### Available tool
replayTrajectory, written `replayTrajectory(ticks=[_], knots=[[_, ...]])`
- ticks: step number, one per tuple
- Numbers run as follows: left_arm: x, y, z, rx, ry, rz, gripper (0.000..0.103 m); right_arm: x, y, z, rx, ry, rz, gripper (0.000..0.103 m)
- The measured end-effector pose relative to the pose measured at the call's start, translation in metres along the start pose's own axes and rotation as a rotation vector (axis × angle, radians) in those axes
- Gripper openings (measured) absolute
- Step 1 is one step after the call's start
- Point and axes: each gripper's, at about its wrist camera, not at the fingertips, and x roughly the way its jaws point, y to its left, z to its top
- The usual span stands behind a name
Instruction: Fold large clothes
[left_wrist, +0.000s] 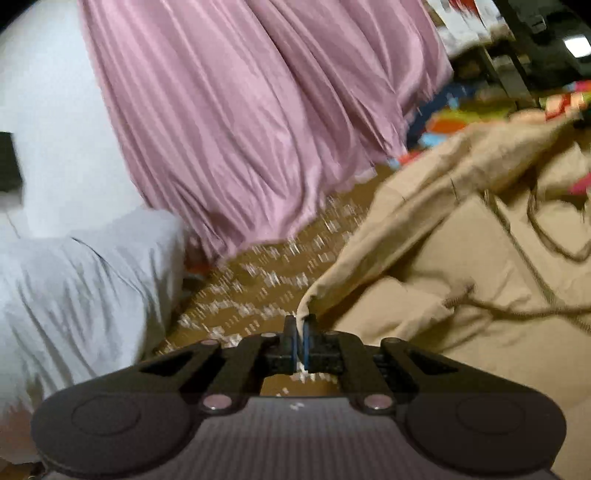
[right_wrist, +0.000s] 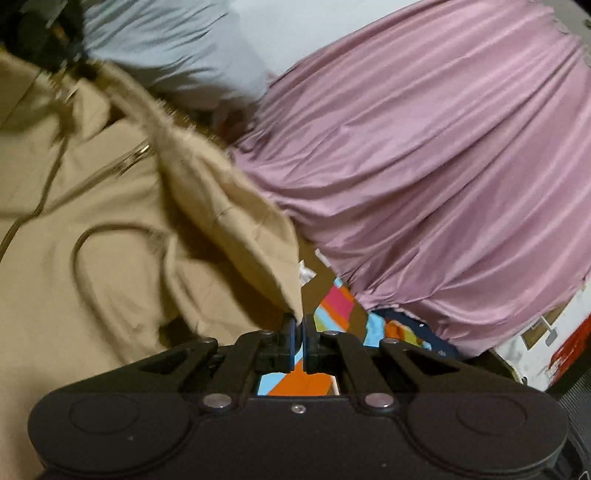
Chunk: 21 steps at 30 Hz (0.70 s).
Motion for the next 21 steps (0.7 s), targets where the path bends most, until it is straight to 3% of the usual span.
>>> replayTrajectory(ticks=[2, 6, 8, 13, 16, 19, 21], knots=[[-0.015, 0.001, 0.004, -0.037, -0.064, 0.024, 0.004, -0.008, 0.004, -0.001, 0.000, -0.009, -0.015, 0.002], [-0.035, -0.001, 0.010, -0.056, -0.175, 0.077, 0.004, -0.020, -0.022, 0.013, 0.201, -0.044, -0.043, 0.002], [-0.038, -0.003, 0.006, -0.032, -0.193, 0.077, 0.004, -0.028, -0.026, 0.015, 0.189, -0.087, -0.057, 0.002], [-0.027, -0.017, -0.020, 0.081, -0.063, -0.008, 0.004, -0.039, -0.006, -0.012, -0.039, -0.081, 0.004, 0.002], [-0.026, -0.028, -0.028, 0.133, -0.037, -0.022, 0.004, -0.041, 0.013, -0.030, -0.126, -0.036, 0.076, 0.002], [-0.026, -0.035, -0.032, 0.167, -0.039, -0.032, 0.004, -0.040, 0.023, -0.031, -0.124, 0.005, 0.152, 0.007], [-0.025, -0.039, -0.035, 0.202, -0.038, -0.038, 0.004, -0.043, 0.013, -0.022, -0.036, -0.005, 0.164, 0.021]])
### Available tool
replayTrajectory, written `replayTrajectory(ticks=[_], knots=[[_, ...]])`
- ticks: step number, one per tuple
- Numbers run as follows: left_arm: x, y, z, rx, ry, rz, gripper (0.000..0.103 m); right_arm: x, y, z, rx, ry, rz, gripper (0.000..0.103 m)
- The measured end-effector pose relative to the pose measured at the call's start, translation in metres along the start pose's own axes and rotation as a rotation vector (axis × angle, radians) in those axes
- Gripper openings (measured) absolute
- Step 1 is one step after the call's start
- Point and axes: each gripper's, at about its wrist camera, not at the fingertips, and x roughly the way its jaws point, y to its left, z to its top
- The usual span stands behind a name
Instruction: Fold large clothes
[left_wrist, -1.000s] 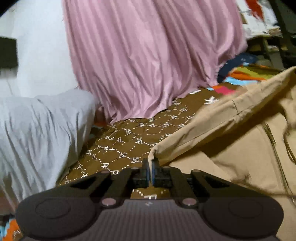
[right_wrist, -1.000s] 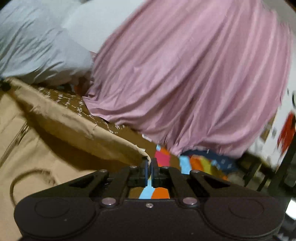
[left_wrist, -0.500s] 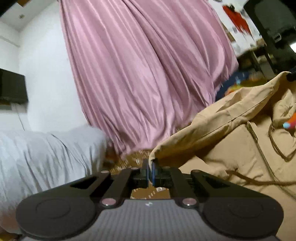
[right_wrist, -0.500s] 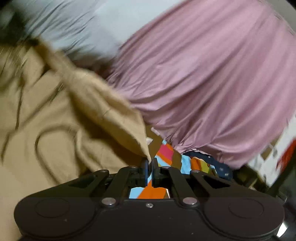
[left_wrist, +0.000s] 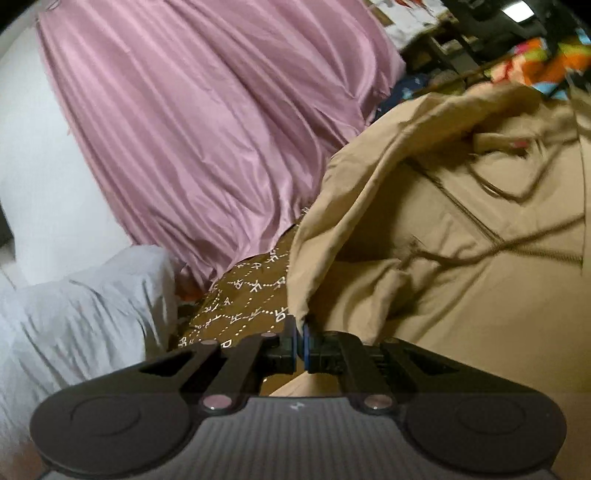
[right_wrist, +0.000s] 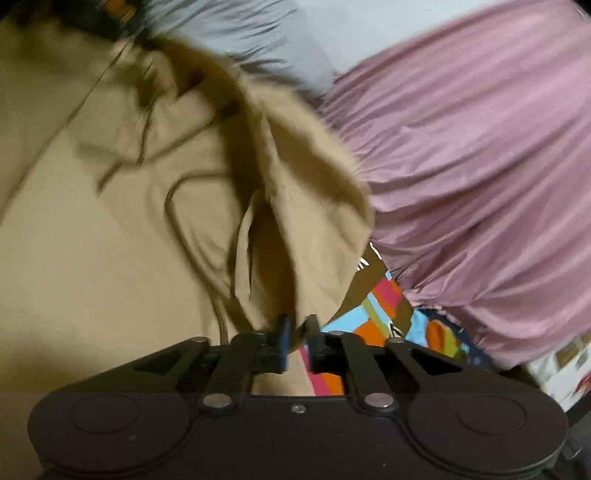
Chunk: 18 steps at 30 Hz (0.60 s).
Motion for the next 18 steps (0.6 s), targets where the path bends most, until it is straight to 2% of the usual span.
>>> replayTrajectory(ticks=[1, 2, 4, 6, 9, 10, 12, 14, 16, 18], knots=[[0.001, -0.004, -0.001, 0.016, -0.002, -0.006, 0.004, -0.004, -0.010, 0.006, 0.060, -0.013, 0.005, 0.033], [0.000, -0.008, -0.001, 0.028, -0.005, -0.012, 0.004, -0.008, -0.021, 0.013, 0.126, -0.025, 0.019, 0.039], [-0.003, -0.016, -0.002, 0.054, -0.018, -0.014, 0.004, -0.015, -0.046, 0.027, 0.246, -0.044, 0.067, 0.060], [-0.006, -0.021, -0.005, 0.070, -0.033, -0.015, 0.004, -0.019, -0.071, 0.043, 0.336, -0.071, 0.101, 0.072], [-0.005, -0.024, -0.007, 0.083, -0.046, -0.011, 0.004, -0.009, -0.101, 0.074, 0.389, -0.076, 0.127, 0.082], [-0.006, -0.025, -0.007, 0.081, -0.047, -0.009, 0.004, 0.005, -0.110, 0.084, 0.381, -0.056, 0.140, 0.088], [-0.007, -0.024, -0.007, 0.070, -0.048, -0.008, 0.004, 0.040, -0.114, 0.105, 0.290, 0.023, 0.209, 0.092], [-0.007, -0.022, -0.007, 0.057, -0.049, -0.016, 0.004, 0.076, -0.107, 0.117, 0.170, 0.100, 0.283, 0.092], [-0.006, -0.016, -0.007, 0.051, -0.052, -0.028, 0.004, 0.106, -0.091, 0.126, 0.022, 0.144, 0.264, 0.092], [-0.006, -0.016, -0.007, 0.053, -0.053, -0.038, 0.004, 0.133, -0.081, 0.132, -0.037, 0.178, 0.262, 0.092]])
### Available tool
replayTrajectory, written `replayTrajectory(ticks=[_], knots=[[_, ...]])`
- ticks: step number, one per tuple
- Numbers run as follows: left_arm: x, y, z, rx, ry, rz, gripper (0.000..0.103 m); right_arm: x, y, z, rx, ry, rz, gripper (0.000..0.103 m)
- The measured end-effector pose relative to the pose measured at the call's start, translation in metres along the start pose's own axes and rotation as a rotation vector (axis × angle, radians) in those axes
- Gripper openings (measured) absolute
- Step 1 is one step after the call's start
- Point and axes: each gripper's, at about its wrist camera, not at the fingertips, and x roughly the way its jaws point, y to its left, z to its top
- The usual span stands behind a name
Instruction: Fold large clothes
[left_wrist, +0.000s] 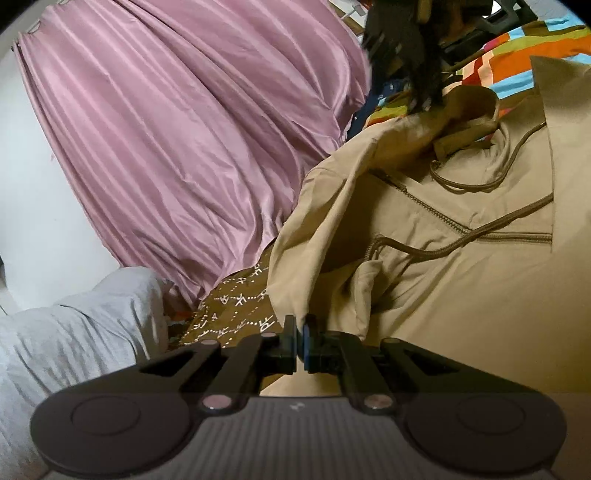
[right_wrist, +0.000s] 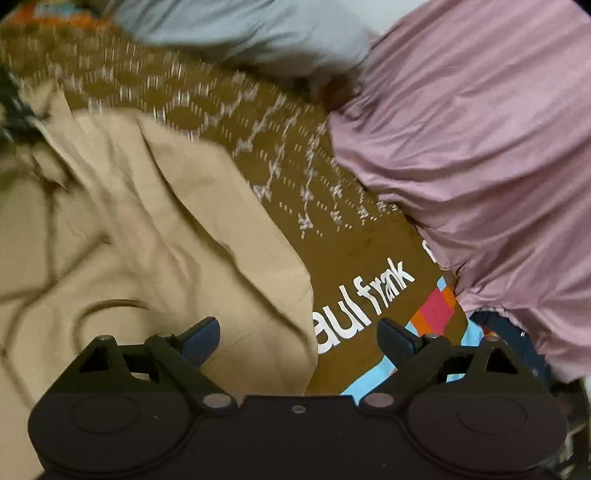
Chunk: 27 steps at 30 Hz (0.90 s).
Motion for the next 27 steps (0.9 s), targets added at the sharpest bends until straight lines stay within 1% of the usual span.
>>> replayTrajectory(ticks=[2, 3, 5, 6, 8, 9, 11, 13, 14, 16, 20, 23, 24, 26, 27], knots=[[0.000, 0.000, 0.000, 0.005, -0.001, -0.008, 0.004, 0.020, -0.001, 0.007, -0.003, 0.012, -0.007, 0.087], [-0.001, 0.000, 0.000, 0.008, -0.002, -0.010, 0.004, 0.027, -0.002, 0.009, 0.002, 0.018, -0.008, 0.080], [-0.002, 0.000, 0.001, 0.015, 0.000, -0.019, 0.004, 0.035, -0.007, 0.015, 0.047, 0.022, 0.019, 0.047], [-0.002, 0.000, 0.001, 0.019, 0.005, -0.024, 0.004, 0.036, -0.010, 0.018, 0.084, 0.018, 0.023, 0.015], [-0.002, 0.003, 0.002, 0.021, 0.030, -0.036, 0.006, 0.026, -0.016, 0.023, 0.161, -0.029, 0.015, 0.011], [-0.003, 0.005, 0.003, 0.016, 0.044, -0.048, 0.011, 0.016, -0.017, 0.024, 0.174, -0.063, -0.001, 0.010], [-0.010, 0.012, 0.005, -0.009, 0.063, -0.080, 0.017, -0.005, -0.016, 0.027, 0.181, -0.115, -0.046, 0.009], [-0.023, 0.022, 0.007, -0.036, 0.075, -0.115, 0.034, -0.031, -0.009, 0.029, 0.154, -0.178, -0.100, 0.009], [-0.034, 0.027, 0.009, -0.054, 0.078, -0.131, 0.036, -0.045, -0.002, 0.028, 0.132, -0.207, -0.135, 0.009], [-0.052, 0.037, 0.012, -0.095, 0.096, -0.165, 0.037, -0.072, 0.013, 0.024, 0.089, -0.264, -0.185, 0.009], [-0.097, 0.061, 0.023, -0.285, 0.134, -0.258, 0.037, -0.125, 0.060, 0.003, -0.046, -0.363, -0.309, 0.009], [-0.131, 0.068, 0.028, -0.383, 0.156, -0.279, 0.037, -0.158, 0.096, -0.017, -0.117, -0.409, -0.366, 0.009], [-0.139, 0.068, 0.028, -0.402, 0.165, -0.283, 0.037, -0.168, 0.110, -0.024, -0.166, -0.424, -0.388, 0.009], [-0.154, 0.069, 0.027, -0.451, 0.205, -0.287, 0.037, -0.187, 0.148, -0.045, -0.309, -0.460, -0.444, 0.009], [-0.160, 0.070, 0.026, -0.473, 0.220, -0.295, 0.037, -0.195, 0.166, -0.056, -0.375, -0.472, -0.455, 0.009]])
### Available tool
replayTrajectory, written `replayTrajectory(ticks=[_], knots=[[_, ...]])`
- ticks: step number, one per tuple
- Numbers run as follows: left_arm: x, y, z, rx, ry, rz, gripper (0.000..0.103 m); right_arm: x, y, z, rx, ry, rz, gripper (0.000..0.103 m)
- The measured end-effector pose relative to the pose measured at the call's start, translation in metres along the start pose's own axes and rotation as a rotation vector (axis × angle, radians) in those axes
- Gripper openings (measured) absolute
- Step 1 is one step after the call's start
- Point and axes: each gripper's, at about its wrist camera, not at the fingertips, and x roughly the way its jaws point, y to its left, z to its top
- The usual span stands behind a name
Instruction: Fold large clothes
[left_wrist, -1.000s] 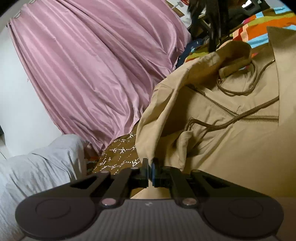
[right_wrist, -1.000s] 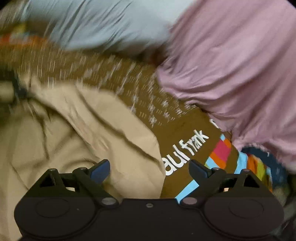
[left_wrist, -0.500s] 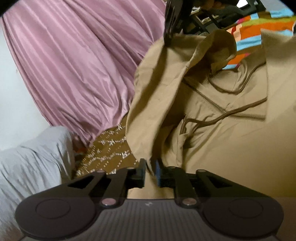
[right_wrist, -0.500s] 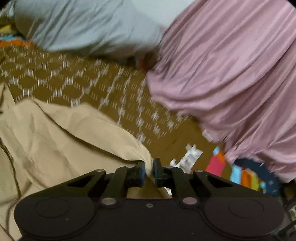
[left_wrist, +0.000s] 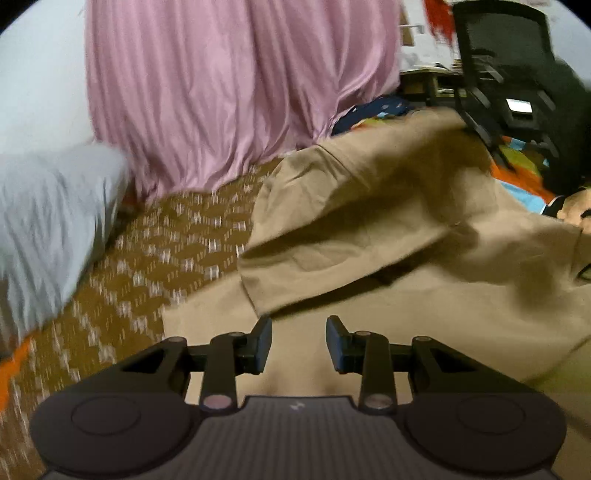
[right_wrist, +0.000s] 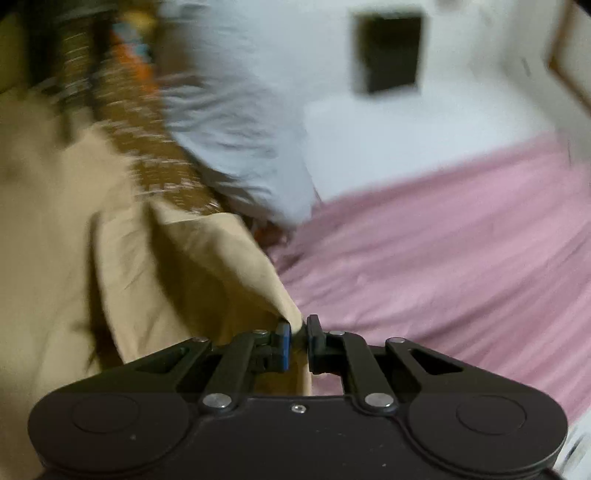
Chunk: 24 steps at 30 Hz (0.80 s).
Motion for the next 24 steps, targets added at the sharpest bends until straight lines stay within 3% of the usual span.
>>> replayTrajectory(ticks=[3, 6, 9, 13, 16, 19, 22, 24], knots=[[-0.014, 0.002, -0.007, -0.075, 0.031, -0.017, 0.039, -0.051, 0.042, 0.002, -0.165, -0.065, 0.091, 0.008], [-0.024, 0.009, -0.011, -0.160, 0.053, -0.057, 0.043, -0.084, 0.062, 0.003, -0.181, -0.046, 0.214, 0.008], [-0.028, 0.015, -0.012, -0.193, 0.062, -0.071, 0.049, -0.103, 0.066, 0.004, -0.124, 0.021, 0.291, 0.010], [-0.029, 0.030, -0.003, -0.240, 0.045, -0.084, 0.061, -0.116, 0.051, 0.005, 0.039, 0.121, 0.350, 0.022], [-0.027, 0.043, 0.012, -0.293, 0.023, -0.081, 0.063, -0.118, 0.027, 0.000, 0.216, 0.210, 0.391, 0.043], [-0.015, 0.050, 0.031, -0.324, 0.001, -0.059, 0.066, -0.114, -0.008, -0.014, 0.434, 0.300, 0.367, 0.046], [0.017, 0.051, 0.053, -0.350, 0.044, 0.010, 0.067, -0.097, -0.049, -0.045, 0.757, 0.422, 0.309, 0.052], [0.043, 0.052, 0.060, -0.392, 0.095, 0.047, 0.066, -0.075, -0.073, -0.079, 1.067, 0.520, 0.300, 0.052]])
